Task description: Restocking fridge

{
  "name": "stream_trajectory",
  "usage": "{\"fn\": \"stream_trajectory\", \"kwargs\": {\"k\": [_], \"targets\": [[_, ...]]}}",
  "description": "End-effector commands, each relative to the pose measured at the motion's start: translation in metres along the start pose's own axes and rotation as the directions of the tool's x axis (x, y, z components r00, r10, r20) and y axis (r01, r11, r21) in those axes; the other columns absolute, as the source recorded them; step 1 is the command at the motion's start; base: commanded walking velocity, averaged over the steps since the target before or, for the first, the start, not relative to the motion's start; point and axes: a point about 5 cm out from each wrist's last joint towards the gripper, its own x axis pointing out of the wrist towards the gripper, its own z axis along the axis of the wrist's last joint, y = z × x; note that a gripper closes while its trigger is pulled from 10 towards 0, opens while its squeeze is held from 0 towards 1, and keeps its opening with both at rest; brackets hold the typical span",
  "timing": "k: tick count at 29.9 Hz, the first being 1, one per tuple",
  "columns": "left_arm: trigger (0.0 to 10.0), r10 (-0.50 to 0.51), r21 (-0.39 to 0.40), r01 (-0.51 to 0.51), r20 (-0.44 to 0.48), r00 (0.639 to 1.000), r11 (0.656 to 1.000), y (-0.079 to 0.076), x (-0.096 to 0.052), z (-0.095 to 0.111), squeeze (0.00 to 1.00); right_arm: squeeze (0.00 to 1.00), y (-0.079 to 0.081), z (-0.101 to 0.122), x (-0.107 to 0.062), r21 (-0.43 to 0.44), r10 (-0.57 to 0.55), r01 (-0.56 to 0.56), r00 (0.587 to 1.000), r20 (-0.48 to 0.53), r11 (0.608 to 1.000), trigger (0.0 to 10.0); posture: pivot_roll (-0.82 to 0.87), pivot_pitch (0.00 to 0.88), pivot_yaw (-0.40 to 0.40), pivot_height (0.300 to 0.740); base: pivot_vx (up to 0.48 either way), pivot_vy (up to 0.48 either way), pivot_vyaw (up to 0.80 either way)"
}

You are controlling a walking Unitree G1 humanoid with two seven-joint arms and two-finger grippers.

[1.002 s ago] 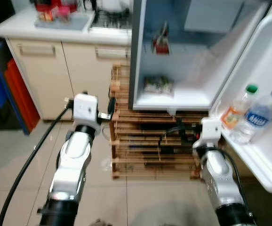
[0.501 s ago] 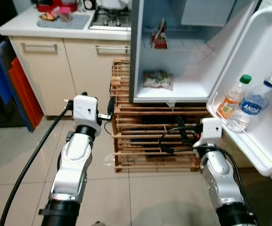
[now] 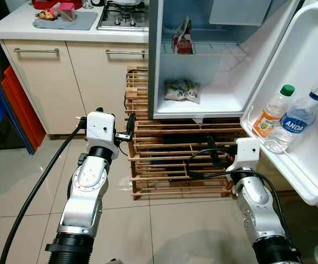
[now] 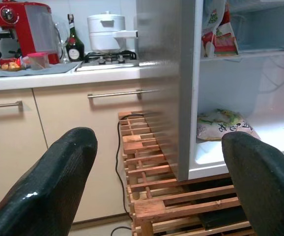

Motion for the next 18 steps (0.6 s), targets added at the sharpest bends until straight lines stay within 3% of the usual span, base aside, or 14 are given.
{"fn": "stream_trajectory", "kwargs": {"k": [1,18], "targets": [[10.0,-0.007,0.002,0.007,0.008,1.0,1.0,-0.0018,0.0018,0.0023,0.0,0.0,-0.0029,0.0016,0.0003,-0.005,-0.009,0.009,1.0,0.002,1.0,10.0,-0.06,0.0,-0.027,0.74,0.0,0.0,0.0],[10.0,-0.007,0.002,0.007,0.008,1.0,1.0,-0.0018,0.0018,0.0023,0.0,0.0,-0.0029,0.0016,0.0003,-0.005,-0.009,0.009,1.0,0.002,1.0,10.0,-0.06,0.0,-0.027,0.74,0.0,0.0,0.0]]}}
